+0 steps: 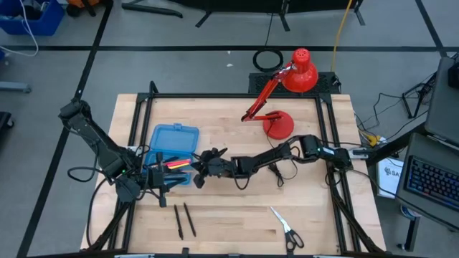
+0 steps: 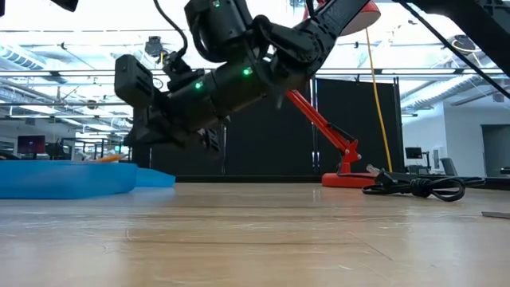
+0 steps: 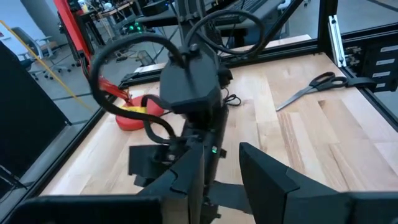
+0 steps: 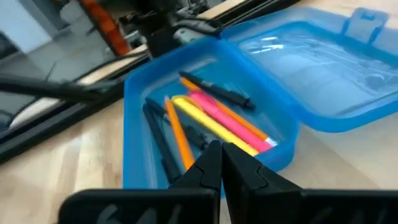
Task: Pick & place school supplies into a supply box
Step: Put the yellow pencil into the blue supply box
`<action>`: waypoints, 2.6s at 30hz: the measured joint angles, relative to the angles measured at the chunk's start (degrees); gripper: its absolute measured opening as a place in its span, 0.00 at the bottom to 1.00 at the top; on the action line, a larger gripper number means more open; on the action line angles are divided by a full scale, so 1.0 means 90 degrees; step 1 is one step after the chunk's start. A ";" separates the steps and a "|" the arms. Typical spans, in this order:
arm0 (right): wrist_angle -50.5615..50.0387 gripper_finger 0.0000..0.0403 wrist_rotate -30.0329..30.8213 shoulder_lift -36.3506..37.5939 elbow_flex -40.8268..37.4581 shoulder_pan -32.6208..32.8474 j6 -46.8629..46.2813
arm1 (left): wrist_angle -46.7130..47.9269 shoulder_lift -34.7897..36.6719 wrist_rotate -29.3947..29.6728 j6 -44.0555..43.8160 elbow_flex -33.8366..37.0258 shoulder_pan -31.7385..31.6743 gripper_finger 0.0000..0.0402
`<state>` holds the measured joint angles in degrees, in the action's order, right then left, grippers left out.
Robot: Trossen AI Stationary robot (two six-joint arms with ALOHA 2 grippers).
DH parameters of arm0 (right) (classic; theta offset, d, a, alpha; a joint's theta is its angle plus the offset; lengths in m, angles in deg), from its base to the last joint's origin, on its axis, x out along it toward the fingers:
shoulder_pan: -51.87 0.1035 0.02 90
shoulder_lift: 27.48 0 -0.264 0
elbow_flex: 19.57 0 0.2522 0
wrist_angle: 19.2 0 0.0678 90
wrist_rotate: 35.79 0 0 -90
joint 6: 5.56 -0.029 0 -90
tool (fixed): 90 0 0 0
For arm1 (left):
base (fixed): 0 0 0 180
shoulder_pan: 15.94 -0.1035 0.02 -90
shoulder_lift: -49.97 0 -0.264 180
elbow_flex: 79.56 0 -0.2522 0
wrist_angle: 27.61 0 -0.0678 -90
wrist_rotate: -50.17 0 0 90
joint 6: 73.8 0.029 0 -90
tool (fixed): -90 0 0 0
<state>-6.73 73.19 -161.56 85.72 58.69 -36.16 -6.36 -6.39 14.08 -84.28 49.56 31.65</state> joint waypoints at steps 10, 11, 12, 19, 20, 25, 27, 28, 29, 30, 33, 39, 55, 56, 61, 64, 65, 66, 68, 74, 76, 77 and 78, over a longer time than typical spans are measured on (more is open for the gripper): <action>-0.0705 0.00 0.1763 -0.0010 -0.0003 0.0364 -0.0680 | 0.0002 0.0000 0.0000 -0.0017 0.0000 0.0000 0.26; -0.0746 0.00 0.1522 -0.0019 -0.0005 0.0367 -0.0849 | 0.0003 0.0000 0.0000 -0.0015 0.0000 0.0000 0.26; -0.0747 0.00 0.1281 -0.0024 -0.0005 0.0367 -0.0985 | 0.0003 0.0000 0.0000 -0.0008 0.0000 0.0000 0.26; -0.0736 0.00 0.1190 -0.0022 -0.0005 0.0377 -0.1044 | -0.0025 0.0000 0.0000 -0.0019 0.0000 0.0000 0.26; -0.0752 0.00 0.1119 -0.0022 -0.0005 0.0377 -0.1126 | -0.0039 0.0001 0.0000 -0.0019 0.0000 0.0000 0.26; -0.0995 0.00 0.1034 -0.0019 -0.0005 0.0445 -0.1338 | -0.0039 0.0000 0.0000 -0.0019 0.0000 0.0000 0.26; -0.0909 0.00 0.1023 -0.0019 -0.0005 0.0498 -0.1357 | -0.0029 0.0000 0.0000 -0.0020 0.0000 0.0000 0.26; -0.0835 0.00 0.1012 -0.0019 -0.0005 0.0523 -0.1356 | -0.0022 0.0000 0.0000 -0.0022 0.0000 0.0000 0.26; -0.0780 0.00 0.1001 -0.0019 -0.0005 0.0553 -0.1331 | -0.0013 0.0000 0.0000 -0.0022 0.0000 0.0000 0.26; -0.0731 0.00 0.1001 -0.0019 -0.0005 0.0576 -0.1265 | -0.0012 0.0000 0.0000 -0.0022 0.0000 0.0000 0.26; -0.0560 0.00 0.1000 -0.0019 -0.0005 0.0603 -0.1206 | -0.0012 0.0001 0.0000 -0.0024 0.0000 0.0000 0.26; -0.0703 0.00 0.0894 -0.0019 -0.0005 0.0583 -0.1310 | -0.0039 0.0002 0.0000 -0.0034 0.0000 0.0000 0.26; -0.0686 0.00 0.1215 -0.0019 -0.0005 0.0523 -0.1299 | -0.0029 0.0001 0.0000 -0.0029 0.0000 -0.0002 0.26; -0.0607 0.00 0.1202 -0.0019 -0.0005 0.0525 -0.1261 | -0.0029 0.0000 0.0000 -0.0029 0.0000 -0.0002 0.26; -0.0414 0.00 0.0880 -0.0018 -0.0005 0.0488 -0.1251 | -0.0029 0.0001 0.0005 -0.0025 0.0000 -0.0001 0.26; -0.0419 0.00 0.0754 -0.0019 -0.0005 0.0429 -0.1287 | -0.0034 0.0000 0.0007 -0.0010 0.0000 -0.0002 0.26; -0.0416 0.00 0.0803 -0.0019 -0.0005 0.0415 -0.1225 | -0.0034 0.0000 0.0007 -0.0011 0.0000 -0.0002 0.26; -0.0416 0.00 0.1005 -0.0019 -0.0005 0.0423 -0.1144 | -0.0034 0.0000 0.0007 -0.0013 0.0000 -0.0002 0.26; -0.0402 0.00 0.1517 -0.0019 -0.0005 0.0511 -0.0908 | -0.0029 0.0002 0.0007 -0.0017 0.0000 -0.0002 0.26; -0.0348 0.00 0.2002 -0.0012 -0.0005 0.0734 -0.0882 | 0.0001 0.0001 0.0005 -0.0017 0.0000 -0.0002 0.26; -0.0460 0.00 0.1605 -0.0012 -0.0005 0.0618 -0.1166 | -0.0002 0.0000 0.0006 -0.0017 0.0000 -0.0002 0.26; -0.0503 0.00 0.1506 -0.0012 -0.0005 0.0564 -0.1257 | -0.0006 0.0000 0.0005 -0.0017 0.0000 -0.0002 0.26; -0.0540 0.00 0.1430 -0.0012 -0.0005 0.0522 -0.1309 | -0.0026 0.0000 0.0005 -0.0017 0.0000 -0.0002 0.26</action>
<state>-11.59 86.06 -161.67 85.67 63.39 -47.94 -6.59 -6.39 14.12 -84.43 49.56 31.63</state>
